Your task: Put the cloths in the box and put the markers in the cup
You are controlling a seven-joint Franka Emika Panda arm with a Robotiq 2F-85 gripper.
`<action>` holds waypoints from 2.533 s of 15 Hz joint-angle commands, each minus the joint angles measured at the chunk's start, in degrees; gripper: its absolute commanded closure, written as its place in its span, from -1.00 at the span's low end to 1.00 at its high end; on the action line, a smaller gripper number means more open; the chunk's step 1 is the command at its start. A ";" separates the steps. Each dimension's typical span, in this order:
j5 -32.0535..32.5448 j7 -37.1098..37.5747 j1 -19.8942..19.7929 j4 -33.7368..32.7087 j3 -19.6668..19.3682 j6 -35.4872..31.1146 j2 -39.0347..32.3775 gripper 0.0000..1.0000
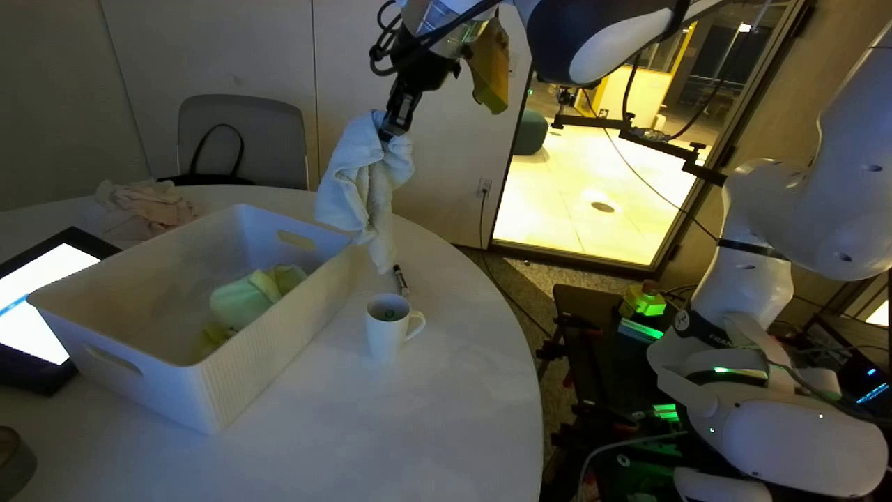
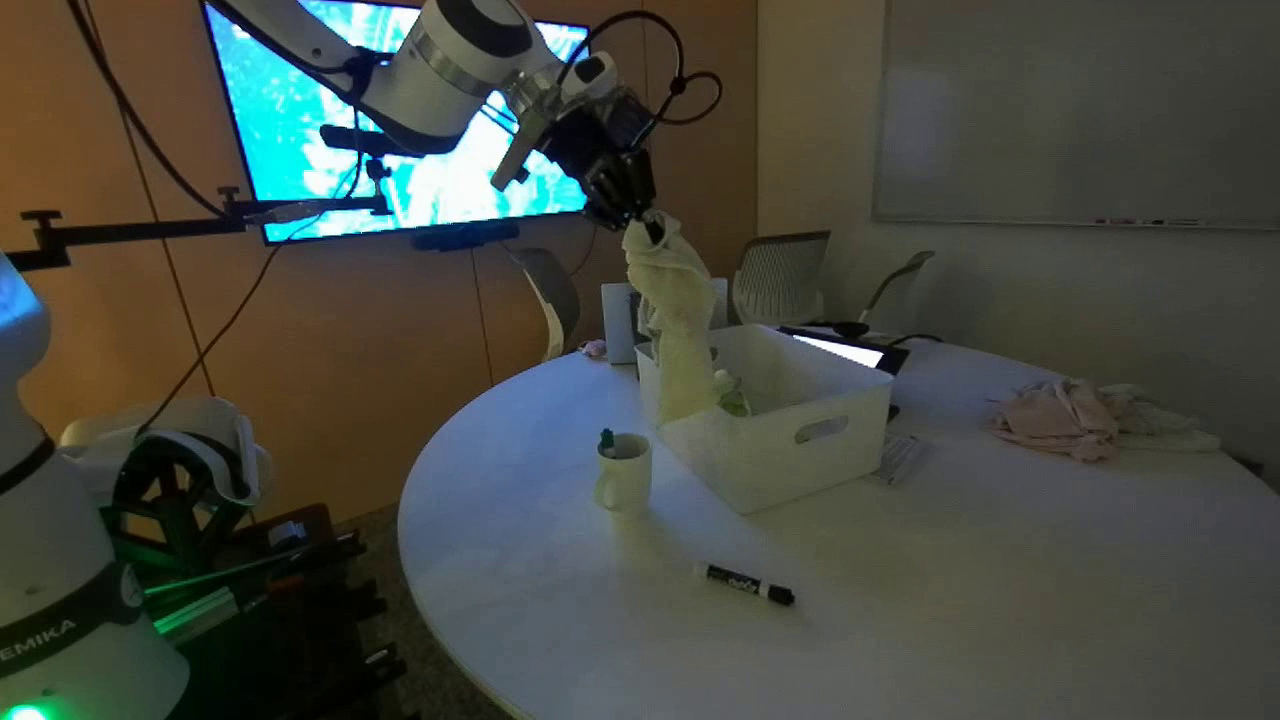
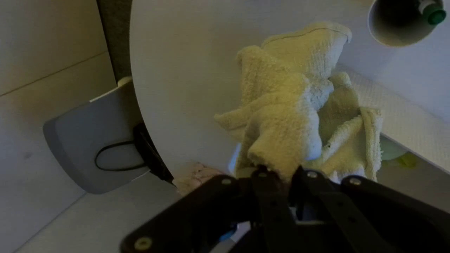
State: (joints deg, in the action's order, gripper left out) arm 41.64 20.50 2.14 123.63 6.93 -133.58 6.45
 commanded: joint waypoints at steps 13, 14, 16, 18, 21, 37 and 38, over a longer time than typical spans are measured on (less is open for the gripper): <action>-0.16 -6.81 3.81 -27.35 -0.85 -10.15 -21.82 0.94; -1.23 -8.01 3.90 -29.25 -1.14 -9.66 -23.61 0.94; -4.05 -10.69 3.88 -33.36 -1.94 -8.53 -27.46 0.24; -6.92 -13.51 3.78 -36.90 -2.98 -6.80 -30.57 0.09; -11.00 -16.79 3.12 -39.60 -4.87 -5.38 -32.78 -0.36; -20.17 -18.70 -6.07 -18.30 -13.40 7.00 -18.30 -1.00; -20.14 -18.63 -6.53 -16.56 -13.60 6.66 -17.81 -1.00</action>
State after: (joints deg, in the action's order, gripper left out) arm 23.14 3.24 -3.39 100.74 -6.12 -126.14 -15.31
